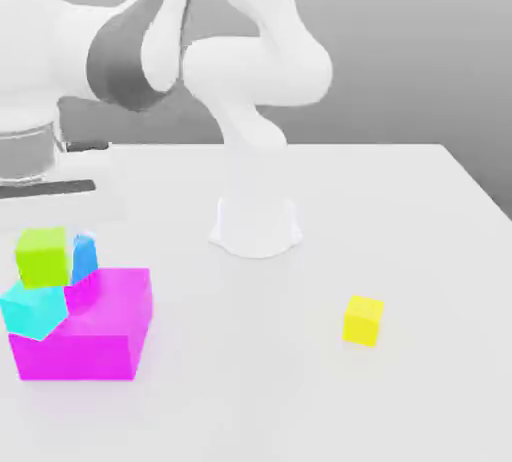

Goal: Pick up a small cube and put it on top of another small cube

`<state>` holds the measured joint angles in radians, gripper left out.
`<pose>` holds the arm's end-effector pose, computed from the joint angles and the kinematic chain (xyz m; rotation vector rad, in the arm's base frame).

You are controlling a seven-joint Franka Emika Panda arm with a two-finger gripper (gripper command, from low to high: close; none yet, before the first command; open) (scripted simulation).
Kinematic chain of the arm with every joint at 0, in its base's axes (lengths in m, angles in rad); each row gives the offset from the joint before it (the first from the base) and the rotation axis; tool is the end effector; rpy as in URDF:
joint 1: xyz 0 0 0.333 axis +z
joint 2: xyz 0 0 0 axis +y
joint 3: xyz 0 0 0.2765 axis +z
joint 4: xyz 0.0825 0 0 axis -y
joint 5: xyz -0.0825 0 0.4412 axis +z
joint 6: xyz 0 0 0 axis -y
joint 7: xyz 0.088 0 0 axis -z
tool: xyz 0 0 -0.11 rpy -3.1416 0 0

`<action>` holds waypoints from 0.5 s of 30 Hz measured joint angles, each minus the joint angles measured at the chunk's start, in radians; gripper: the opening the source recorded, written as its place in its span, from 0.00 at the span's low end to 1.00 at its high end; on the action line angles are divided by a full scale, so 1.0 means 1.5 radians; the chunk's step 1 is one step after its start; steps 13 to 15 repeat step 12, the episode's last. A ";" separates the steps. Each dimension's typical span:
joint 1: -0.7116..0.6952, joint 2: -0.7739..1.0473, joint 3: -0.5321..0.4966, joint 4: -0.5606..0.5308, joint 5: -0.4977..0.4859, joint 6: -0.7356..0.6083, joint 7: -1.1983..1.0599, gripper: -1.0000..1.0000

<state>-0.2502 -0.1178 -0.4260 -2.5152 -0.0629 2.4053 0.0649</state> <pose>0.3910 -0.3066 0.2342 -2.9494 1.0629 -0.0009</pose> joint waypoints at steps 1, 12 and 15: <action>-0.001 0.015 -0.004 -0.004 0.009 0.017 -0.006 0.00; 0.000 0.059 -0.009 -0.016 0.034 0.071 -0.023 1.00; 0.000 0.059 -0.009 -0.016 0.034 0.071 -0.023 1.00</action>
